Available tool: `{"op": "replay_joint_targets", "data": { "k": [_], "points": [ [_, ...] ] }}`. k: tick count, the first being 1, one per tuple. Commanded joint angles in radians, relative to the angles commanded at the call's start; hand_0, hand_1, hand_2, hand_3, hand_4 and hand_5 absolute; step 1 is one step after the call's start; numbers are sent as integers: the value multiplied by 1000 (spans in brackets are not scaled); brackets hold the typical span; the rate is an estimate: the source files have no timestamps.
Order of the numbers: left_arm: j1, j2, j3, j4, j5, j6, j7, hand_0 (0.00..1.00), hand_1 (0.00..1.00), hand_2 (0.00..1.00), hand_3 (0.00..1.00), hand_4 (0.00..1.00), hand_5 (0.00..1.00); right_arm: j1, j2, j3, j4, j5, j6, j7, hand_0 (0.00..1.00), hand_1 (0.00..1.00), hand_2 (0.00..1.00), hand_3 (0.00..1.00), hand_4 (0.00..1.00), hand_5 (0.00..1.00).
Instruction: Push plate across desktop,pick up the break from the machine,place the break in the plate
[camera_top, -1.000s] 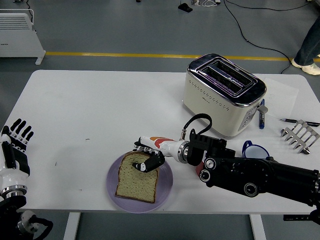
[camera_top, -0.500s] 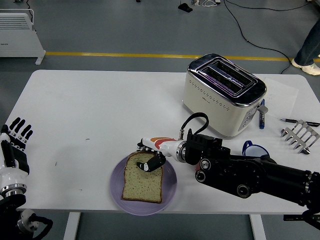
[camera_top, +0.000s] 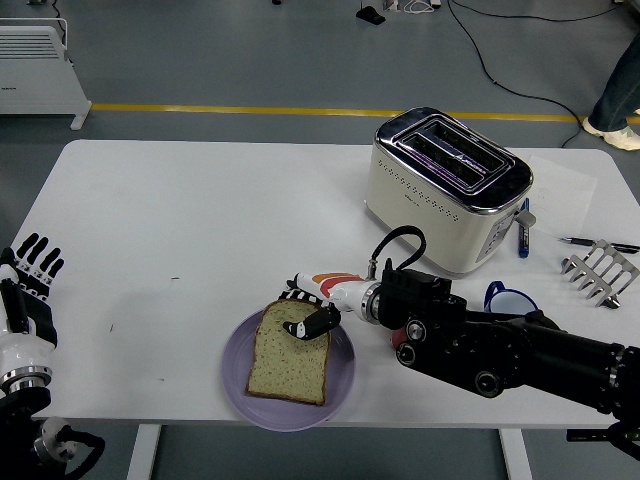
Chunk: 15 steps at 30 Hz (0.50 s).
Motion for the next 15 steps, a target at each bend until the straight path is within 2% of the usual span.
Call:
{"op": "replay_joint_targets", "data": {
  "k": [5,6,11,15],
  "points": [
    [-2,0,0,-1,0,0,0,770,763,808,751,517,998,3,0,17,-1,-21,-75,33,721,745,765,818,652,336],
    [-2,0,0,-1,0,0,0,770,763,807,750,519,998,3,0,21,-2,-23,-87,37,794,795,824,887,670,326],
    [-2,0,-2,-2,0,0,-1,770,763,807,750,519,998,5,0,52,4,-24,-154,61,794,795,824,887,670,326],
    [-1,0,-4,-6,1,1,-2,769,763,807,750,518,998,5,-5,97,59,-33,-180,70,816,810,839,903,663,316]
  ]
}}
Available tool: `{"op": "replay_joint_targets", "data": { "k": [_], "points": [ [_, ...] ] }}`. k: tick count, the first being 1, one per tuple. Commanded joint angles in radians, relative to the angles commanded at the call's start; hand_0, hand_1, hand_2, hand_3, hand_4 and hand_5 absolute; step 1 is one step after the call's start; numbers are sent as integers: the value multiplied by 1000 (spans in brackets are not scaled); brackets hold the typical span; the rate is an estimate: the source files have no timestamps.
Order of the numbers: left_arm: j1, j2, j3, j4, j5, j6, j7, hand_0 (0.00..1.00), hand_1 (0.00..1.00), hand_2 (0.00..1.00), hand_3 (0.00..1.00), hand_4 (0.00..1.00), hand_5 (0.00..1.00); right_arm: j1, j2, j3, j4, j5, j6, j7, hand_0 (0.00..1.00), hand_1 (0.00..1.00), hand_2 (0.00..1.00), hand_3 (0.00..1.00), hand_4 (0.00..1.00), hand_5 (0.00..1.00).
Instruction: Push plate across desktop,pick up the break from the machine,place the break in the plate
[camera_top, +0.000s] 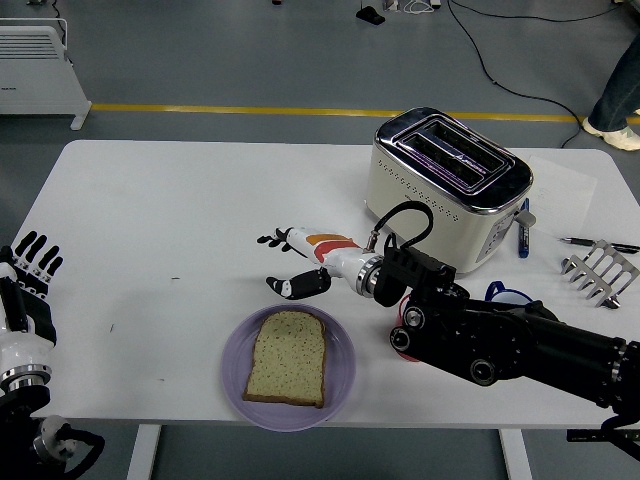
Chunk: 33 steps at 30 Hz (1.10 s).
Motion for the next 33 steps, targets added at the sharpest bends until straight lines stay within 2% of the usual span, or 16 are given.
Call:
{"op": "replay_joint_targets", "data": {
  "k": [2,3,5,8,9,14,15,17,21,22,25,28,33],
  "points": [
    [0,0,-1,-2,0,1,-1,769,763,807,750,518,998,-5,-23,44,54,-20,-3,11,816,810,839,903,663,316],
    [0,0,-1,-3,0,1,-1,770,763,808,750,520,998,-9,-39,79,93,-29,-1,21,813,804,829,858,664,332],
    [-1,0,-2,-3,0,1,-2,770,763,808,750,520,998,-12,-47,111,133,-33,0,27,813,804,829,858,664,332],
    [-1,0,-6,-6,0,2,-2,770,763,808,750,520,998,-29,-87,215,231,57,64,102,813,804,829,858,664,332],
    [2,0,-7,-9,-1,4,-2,770,763,807,750,520,998,-38,-104,260,271,94,91,125,782,778,794,800,628,335],
    [14,0,-2,-27,-8,7,0,770,763,807,750,520,998,-74,-153,410,358,245,144,163,782,778,794,800,628,335],
    [17,0,-2,-32,-9,7,0,769,763,808,749,519,998,-94,-172,453,374,290,155,173,747,741,753,787,607,362],
    [19,0,-4,-35,-9,7,2,769,763,808,749,519,998,-116,-192,517,388,373,169,177,747,741,753,787,607,362],
    [23,0,-23,-37,-10,9,8,770,763,808,749,521,998,-198,-254,675,392,542,252,136,747,741,753,787,607,362],
    [25,0,-32,-39,-7,10,10,770,763,808,749,521,998,-225,-273,720,390,587,254,135,733,730,744,767,586,407],
    [29,0,-51,-43,-3,11,12,770,763,808,749,521,998,-283,-300,822,380,704,254,138,733,730,744,767,586,407],
    [33,0,-69,-47,2,11,14,770,763,808,750,522,998,-342,-306,924,356,813,249,139,727,722,738,761,577,409],
    [35,0,-99,-55,-1,8,20,770,763,808,750,522,998,-462,-286,1084,253,881,220,162,727,722,738,761,577,409]
  ]
}}
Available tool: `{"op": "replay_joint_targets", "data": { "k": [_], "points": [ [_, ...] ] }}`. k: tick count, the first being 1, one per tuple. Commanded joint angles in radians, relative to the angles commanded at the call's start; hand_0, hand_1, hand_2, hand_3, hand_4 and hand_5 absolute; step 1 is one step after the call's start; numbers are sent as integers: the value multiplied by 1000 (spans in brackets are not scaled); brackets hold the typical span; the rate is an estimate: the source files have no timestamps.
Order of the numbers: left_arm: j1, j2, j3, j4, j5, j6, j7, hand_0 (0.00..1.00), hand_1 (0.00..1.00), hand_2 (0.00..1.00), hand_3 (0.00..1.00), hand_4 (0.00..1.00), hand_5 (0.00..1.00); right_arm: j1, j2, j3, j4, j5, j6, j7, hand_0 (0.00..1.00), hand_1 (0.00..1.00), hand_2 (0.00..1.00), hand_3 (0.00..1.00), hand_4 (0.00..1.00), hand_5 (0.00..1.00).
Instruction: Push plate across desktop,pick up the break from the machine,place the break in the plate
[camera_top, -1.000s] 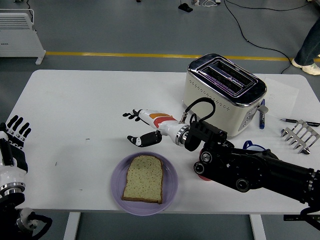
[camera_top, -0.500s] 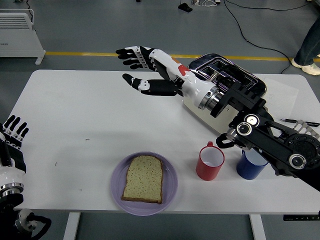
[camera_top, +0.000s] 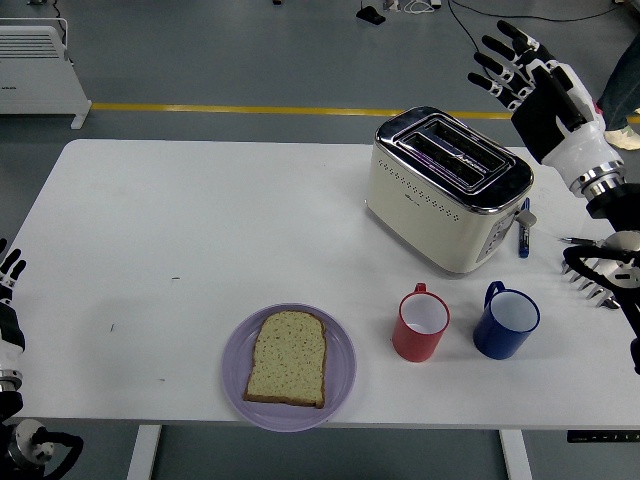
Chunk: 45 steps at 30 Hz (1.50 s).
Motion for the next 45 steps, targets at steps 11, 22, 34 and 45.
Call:
{"op": "replay_joint_targets", "data": {
  "k": [11,22,34,45],
  "points": [
    [-5,0,-27,-2,-35,-15,6,770,764,808,751,528,998,-188,57,129,-100,-14,5,40,721,719,738,754,564,456],
    [-15,0,-34,-1,-56,-23,9,768,765,809,752,532,998,-281,114,232,-120,-50,26,78,725,723,748,754,553,463],
    [-15,0,-37,2,-54,-24,14,769,765,809,752,533,998,-331,132,283,-139,-66,26,73,723,723,747,751,544,478],
    [-19,0,-49,-5,-60,-38,41,768,765,809,753,535,998,-334,134,299,-143,-67,23,71,722,722,744,746,548,514]
  ]
}}
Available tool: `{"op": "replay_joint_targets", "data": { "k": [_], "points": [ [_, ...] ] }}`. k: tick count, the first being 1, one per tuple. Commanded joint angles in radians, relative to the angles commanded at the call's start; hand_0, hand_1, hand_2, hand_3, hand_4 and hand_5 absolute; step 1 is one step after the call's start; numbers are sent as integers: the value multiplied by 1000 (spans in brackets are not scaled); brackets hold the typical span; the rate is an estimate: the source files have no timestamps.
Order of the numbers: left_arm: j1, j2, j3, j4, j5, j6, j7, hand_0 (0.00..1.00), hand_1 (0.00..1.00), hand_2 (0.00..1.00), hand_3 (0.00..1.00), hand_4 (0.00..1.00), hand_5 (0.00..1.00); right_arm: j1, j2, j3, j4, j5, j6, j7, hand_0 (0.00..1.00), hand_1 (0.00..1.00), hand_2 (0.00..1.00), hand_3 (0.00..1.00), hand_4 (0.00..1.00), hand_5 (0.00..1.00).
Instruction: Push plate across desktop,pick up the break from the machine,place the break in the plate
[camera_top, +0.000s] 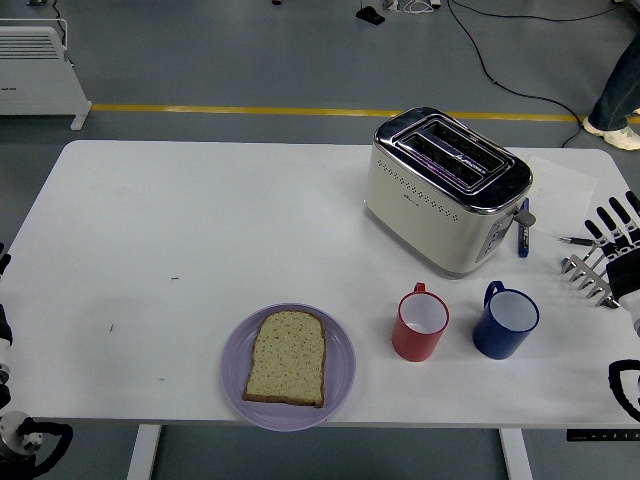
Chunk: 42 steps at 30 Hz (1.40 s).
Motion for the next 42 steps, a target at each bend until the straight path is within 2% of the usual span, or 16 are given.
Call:
{"op": "replay_joint_targets", "data": {
  "k": [3,6,9,20,22,42],
  "points": [
    [0,0,-4,-3,-15,-18,19,768,765,809,753,535,998,-1,1,0,-1,1,0,0,722,722,744,746,548,514],
    [-1,0,-15,-10,-41,-67,98,774,771,813,758,535,998,-4,1,-1,-3,-2,2,-6,722,721,743,745,548,516],
    [0,0,-19,-9,-62,-86,143,774,771,813,758,535,998,-5,2,0,-5,-5,3,-9,722,721,743,745,548,516],
    [6,0,-37,-12,-87,-103,244,782,781,820,762,536,998,-15,3,5,-13,-10,12,-20,721,719,740,742,547,518],
    [7,0,-42,-13,-83,-114,276,781,782,820,762,537,998,-17,3,8,-12,-10,5,-22,721,716,738,735,545,517],
    [-3,0,-53,-14,-77,-135,302,783,786,820,766,538,998,-9,5,19,-16,-9,5,-40,716,712,732,729,542,516]
  ]
}}
